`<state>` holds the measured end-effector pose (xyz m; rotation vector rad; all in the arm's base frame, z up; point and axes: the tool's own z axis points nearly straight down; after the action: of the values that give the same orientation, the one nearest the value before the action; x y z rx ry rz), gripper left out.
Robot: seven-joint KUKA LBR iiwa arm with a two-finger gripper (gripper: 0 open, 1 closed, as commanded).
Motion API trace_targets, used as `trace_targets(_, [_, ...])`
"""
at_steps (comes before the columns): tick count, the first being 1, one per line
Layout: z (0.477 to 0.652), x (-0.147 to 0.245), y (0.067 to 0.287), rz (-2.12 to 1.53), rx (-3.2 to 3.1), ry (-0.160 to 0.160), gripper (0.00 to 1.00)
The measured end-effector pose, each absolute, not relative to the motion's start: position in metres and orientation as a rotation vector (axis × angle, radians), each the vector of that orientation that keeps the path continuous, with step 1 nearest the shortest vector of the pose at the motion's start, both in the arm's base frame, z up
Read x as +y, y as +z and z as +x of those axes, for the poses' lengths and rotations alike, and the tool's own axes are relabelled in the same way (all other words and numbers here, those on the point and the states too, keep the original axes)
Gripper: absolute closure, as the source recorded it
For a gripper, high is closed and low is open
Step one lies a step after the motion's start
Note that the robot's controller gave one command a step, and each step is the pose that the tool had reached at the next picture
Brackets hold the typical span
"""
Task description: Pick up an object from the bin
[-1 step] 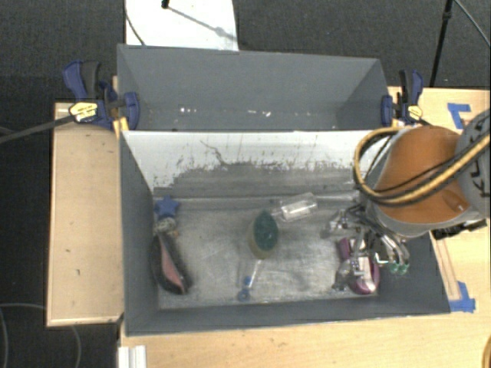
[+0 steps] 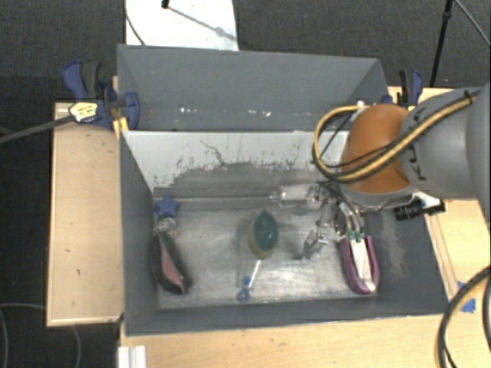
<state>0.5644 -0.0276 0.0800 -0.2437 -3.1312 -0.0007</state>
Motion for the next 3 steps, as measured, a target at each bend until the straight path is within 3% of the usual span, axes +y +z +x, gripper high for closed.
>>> trace_targets(1, [0.566,0.036,0.074,-0.294,-3.136,-0.001,0.00])
trace_targets(2, [0.587,0.097,0.073,-0.554,-3.101,-0.004,0.00])
trace_targets(3, [0.589,0.097,0.076,-0.552,-3.107,-0.007,1.00])
